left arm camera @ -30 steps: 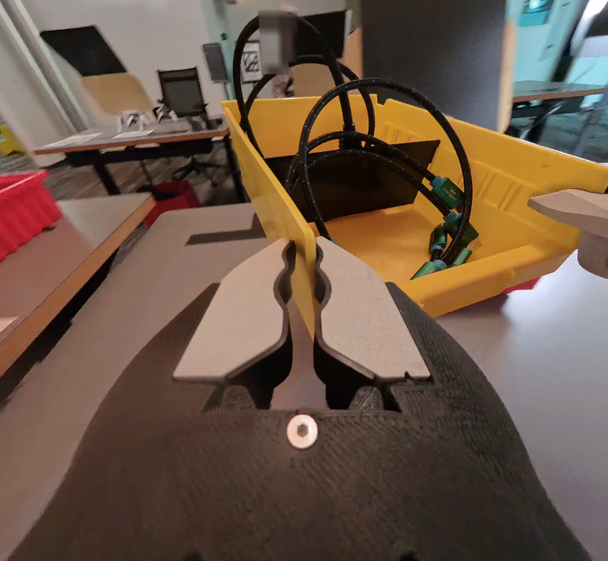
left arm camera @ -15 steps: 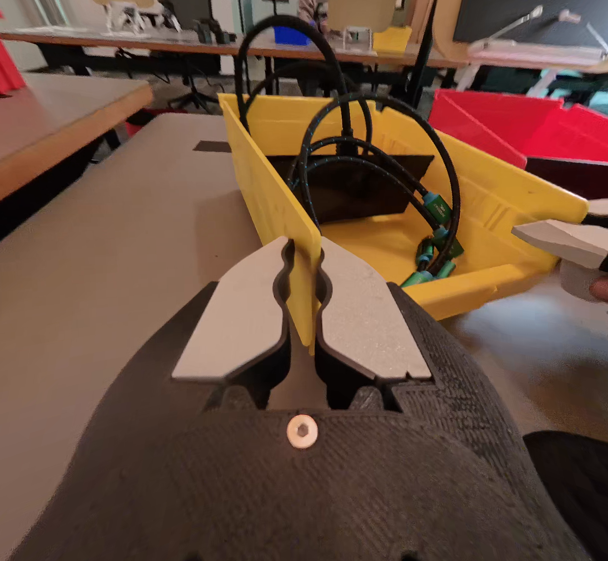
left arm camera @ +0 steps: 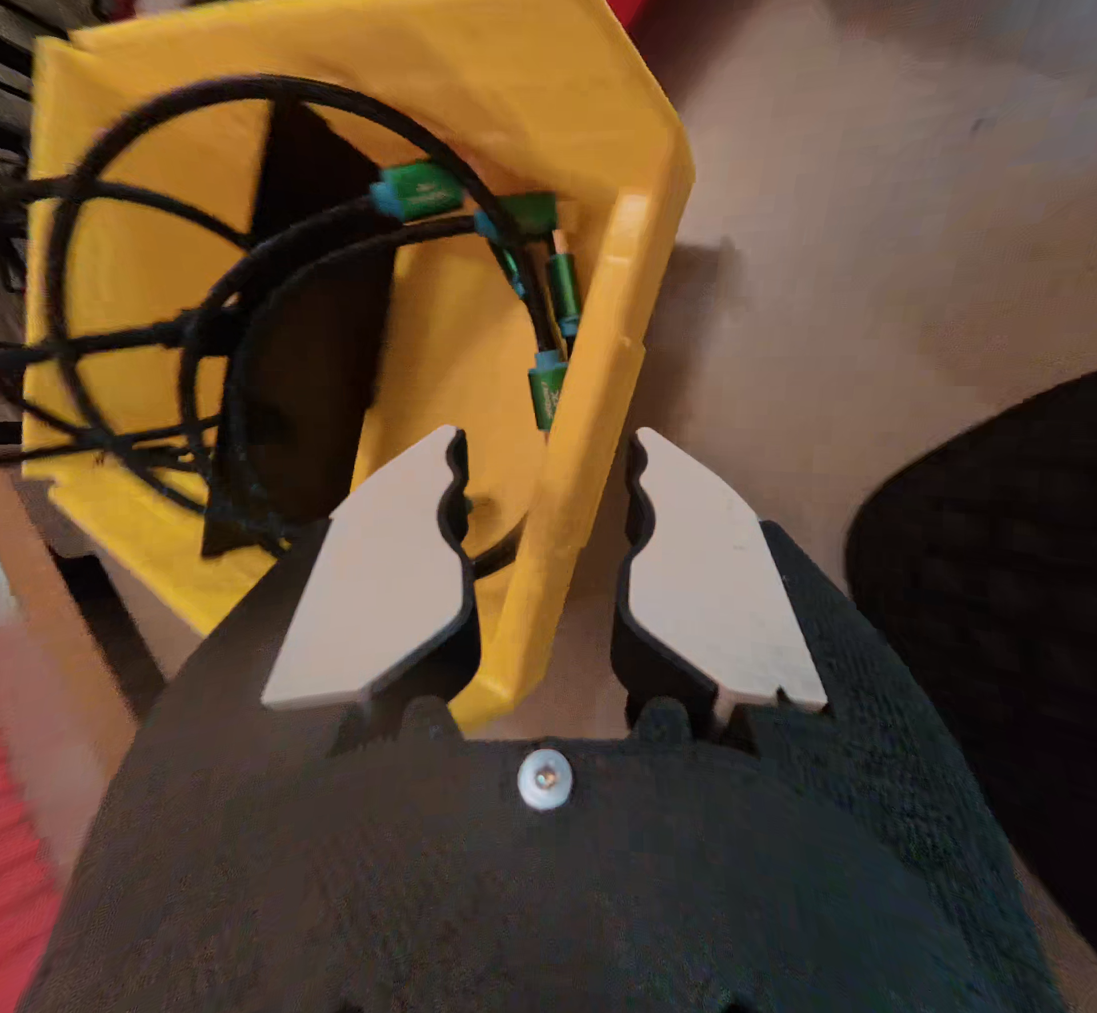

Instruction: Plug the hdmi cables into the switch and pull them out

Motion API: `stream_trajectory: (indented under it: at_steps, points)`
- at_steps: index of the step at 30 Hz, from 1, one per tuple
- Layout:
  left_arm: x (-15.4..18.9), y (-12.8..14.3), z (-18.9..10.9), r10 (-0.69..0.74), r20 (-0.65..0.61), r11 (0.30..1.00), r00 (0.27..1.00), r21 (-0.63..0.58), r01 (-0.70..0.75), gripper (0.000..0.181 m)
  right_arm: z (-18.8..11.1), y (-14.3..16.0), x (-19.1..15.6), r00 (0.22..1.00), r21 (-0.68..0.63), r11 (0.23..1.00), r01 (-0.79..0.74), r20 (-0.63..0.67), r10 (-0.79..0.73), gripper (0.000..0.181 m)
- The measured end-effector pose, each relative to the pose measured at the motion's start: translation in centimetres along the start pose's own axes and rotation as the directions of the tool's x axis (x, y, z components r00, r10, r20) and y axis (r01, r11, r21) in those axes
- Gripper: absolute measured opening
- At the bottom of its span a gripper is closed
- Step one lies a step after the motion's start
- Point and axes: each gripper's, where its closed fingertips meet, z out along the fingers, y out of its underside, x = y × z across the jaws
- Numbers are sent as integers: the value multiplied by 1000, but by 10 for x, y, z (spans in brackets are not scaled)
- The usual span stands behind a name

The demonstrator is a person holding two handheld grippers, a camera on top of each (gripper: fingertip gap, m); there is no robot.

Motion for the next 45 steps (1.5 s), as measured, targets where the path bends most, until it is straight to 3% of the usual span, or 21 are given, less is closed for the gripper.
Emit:
stream_trajectory:
  at_steps: [1, 4, 5, 6, 12, 20, 25, 32, 35, 38, 42, 45]
  points:
    - [3, 1, 16, 59, -13, 996, 998, -65, -60, 50, 11, 4, 3, 999, -43, 999, 26, -21, -27, 58]
    - [17, 5, 47, 92, -160, 974, 983, -193, -122, 38, 26, 12, 14, 997, -73, 997, 21, -76, -26, 31]
    - [24, 4, 50, 89, -219, 971, 972, -196, -133, 27, 22, 15, 13, 998, -77, 997, -2, -61, -2, 31]
    - [24, 0, 52, 85, -231, 974, 969, -188, -130, 27, 17, 20, 11, 999, -79, 997, -2, -51, -2, 31]
    - [19, -12, 62, 35, -212, 989, 977, -131, -64, 26, -19, 64, -4, 995, -60, 997, -43, -96, 38, 32]
    - [13, -18, 69, 17, -205, 996, 979, -77, -33, 26, -61, 163, -16, 981, -140, 983, -121, -167, 97, 33]
    - [5, -21, 76, 17, -192, 997, 981, -76, -33, 26, -70, 219, 3, 974, -204, 970, -133, -207, 90, 32]
    - [-15, -23, 88, 16, -178, 997, 984, -76, -29, 26, -61, 268, 56, 954, -227, 952, -206, -265, 143, 33]
    - [-31, -21, 94, 8, -132, 998, 991, -60, -16, 31, -66, 261, 73, 920, -139, 945, -295, -309, 241, 42]
    - [-40, -27, 88, -57, -124, 998, 991, 12, 59, 38, -85, 222, 82, 864, 121, 918, -379, -309, 397, 44]
    - [-65, -50, 54, -182, -112, 959, 977, 197, 201, 37, -112, 165, 85, 780, 502, 729, -466, -157, 606, 40]
    - [-110, -56, 23, -382, -85, 861, 920, 328, 388, 39, -114, 144, 82, 745, 642, 607, -468, -83, 662, 37]
